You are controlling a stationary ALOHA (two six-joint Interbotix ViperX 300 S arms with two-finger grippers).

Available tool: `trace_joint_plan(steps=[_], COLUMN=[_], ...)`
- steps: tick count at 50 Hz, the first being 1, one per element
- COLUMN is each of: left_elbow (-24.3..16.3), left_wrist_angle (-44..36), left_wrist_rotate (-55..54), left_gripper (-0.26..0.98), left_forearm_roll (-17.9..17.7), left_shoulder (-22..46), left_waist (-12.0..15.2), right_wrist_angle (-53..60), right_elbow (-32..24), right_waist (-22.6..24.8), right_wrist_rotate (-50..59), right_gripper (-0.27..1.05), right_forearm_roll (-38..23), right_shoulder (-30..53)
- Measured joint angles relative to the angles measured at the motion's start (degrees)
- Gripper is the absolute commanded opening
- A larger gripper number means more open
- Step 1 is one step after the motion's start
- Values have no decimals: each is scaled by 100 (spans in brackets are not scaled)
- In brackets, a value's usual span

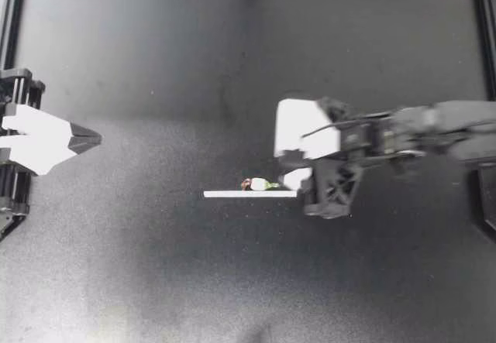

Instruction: Pick up the candy and unwrap it.

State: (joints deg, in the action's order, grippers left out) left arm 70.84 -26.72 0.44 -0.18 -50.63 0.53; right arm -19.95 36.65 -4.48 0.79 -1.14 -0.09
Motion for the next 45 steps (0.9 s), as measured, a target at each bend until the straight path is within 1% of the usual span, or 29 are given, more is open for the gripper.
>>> trace_joint_plan(steps=[8,14,30,45], left_elbow=[70,105,114,114], left_wrist_angle=[0,-9,0,-9], left_wrist_rotate=[0,0,0,0], left_gripper=[-11,-11,-11,-11], left_forearm_roll=[0,0,0,0], left_shoulder=[0,0,0,0], left_waist=[9,9,9,9], right_wrist_angle=[-149,-237,-281,-281], right_elbow=[-237,-352,-483,-501], right_waist=[0,-9,-9,-9], right_wrist_rotate=[0,18,44,44], right_gripper=[54,53,52,44], right_forearm_roll=[0,0,0,0], right_shoulder=[483,791,1178,1424])
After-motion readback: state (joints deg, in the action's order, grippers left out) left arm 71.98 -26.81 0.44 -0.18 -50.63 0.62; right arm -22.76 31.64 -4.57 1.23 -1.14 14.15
